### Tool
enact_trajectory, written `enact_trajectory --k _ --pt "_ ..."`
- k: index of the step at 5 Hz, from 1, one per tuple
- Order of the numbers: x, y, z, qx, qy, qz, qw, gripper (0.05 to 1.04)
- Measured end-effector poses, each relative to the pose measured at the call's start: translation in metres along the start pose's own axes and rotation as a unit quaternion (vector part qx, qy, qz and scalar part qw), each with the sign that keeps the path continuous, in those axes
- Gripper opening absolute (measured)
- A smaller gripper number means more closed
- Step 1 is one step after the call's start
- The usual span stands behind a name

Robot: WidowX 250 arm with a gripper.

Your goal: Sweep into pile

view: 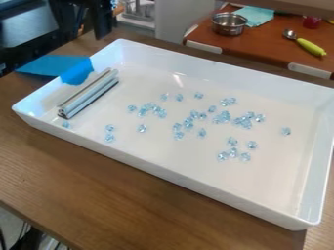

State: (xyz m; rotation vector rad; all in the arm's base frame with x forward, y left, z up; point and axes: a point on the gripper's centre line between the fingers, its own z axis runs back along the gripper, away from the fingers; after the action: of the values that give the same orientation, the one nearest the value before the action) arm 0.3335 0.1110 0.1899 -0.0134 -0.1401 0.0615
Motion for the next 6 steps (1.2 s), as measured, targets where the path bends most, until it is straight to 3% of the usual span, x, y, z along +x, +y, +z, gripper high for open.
enact_trajectory --k 1,3,6 --pt "-0.005 0.000 -0.016 -0.007 0.025 0.004 0.9997 1.000" --pt "-0.002 0.008 -0.038 0.014 0.021 0.017 0.9995 1.000" --pt "0.009 0.027 -0.052 0.021 -0.015 0.040 0.9989 1.000"
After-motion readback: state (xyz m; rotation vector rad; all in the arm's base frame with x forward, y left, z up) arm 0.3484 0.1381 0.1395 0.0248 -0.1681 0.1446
